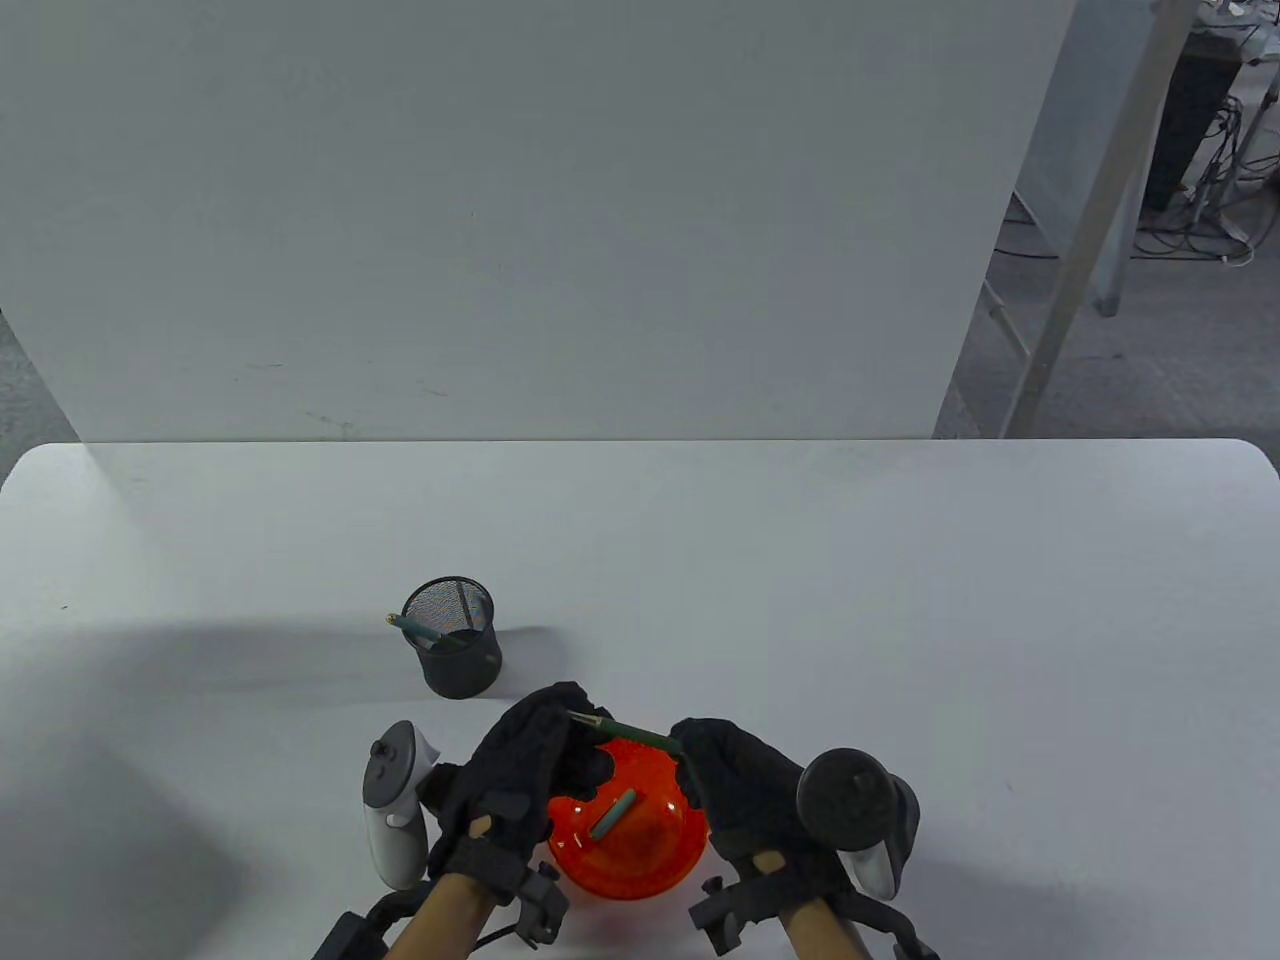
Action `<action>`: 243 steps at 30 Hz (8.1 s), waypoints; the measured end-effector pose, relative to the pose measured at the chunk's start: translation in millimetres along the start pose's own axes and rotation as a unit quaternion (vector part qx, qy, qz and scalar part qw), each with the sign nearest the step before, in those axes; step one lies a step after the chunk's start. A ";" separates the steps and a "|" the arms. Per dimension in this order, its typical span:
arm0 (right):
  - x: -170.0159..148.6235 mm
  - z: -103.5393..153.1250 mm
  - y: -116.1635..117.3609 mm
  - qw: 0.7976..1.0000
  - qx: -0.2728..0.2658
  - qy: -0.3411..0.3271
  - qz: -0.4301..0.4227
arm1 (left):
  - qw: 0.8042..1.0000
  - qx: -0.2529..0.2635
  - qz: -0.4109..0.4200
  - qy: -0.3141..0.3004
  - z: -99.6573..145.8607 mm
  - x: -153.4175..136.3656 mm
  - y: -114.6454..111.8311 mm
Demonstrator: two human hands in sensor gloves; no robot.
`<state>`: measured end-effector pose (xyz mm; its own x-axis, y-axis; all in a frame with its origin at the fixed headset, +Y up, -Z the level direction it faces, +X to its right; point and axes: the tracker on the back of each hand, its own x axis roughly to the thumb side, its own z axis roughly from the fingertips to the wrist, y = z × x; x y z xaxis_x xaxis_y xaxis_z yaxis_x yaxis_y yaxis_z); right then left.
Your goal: Assemble fountain pens from components
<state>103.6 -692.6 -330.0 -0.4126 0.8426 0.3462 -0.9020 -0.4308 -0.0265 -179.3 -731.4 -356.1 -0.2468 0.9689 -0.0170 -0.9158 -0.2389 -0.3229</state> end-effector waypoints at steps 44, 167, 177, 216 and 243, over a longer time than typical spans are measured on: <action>1.0 -4.5 2.9 0.996 0.077 0.002 -0.051 | 0.999 -0.013 -0.044 -0.019 1.8 8.2 -7.1; 20.0 1.1 -18.8 0.990 0.002 -0.052 0.132 | 0.821 -0.020 -0.559 -0.112 7.8 46.1 -41.5; 13.4 0.1 -11.7 0.999 0.024 -0.007 0.029 | 0.860 -0.022 -0.496 -0.120 10.5 46.0 -46.2; 1.6 -5.8 -11.8 0.999 0.018 0.012 -0.039 | 0.909 0.114 -0.374 -0.143 17.4 90.7 12.5; 3.9 -5.7 -22.1 0.998 -0.014 0.008 -0.064 | 0.705 0.273 -0.654 0.021 -31.3 145.5 106.1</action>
<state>121.2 -678.0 -333.5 -0.2952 0.8955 0.3331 -0.9507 -0.3098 -0.0096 -302.4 -613.8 -422.4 0.9212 0.3818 -0.0752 -0.3396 0.8831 0.3238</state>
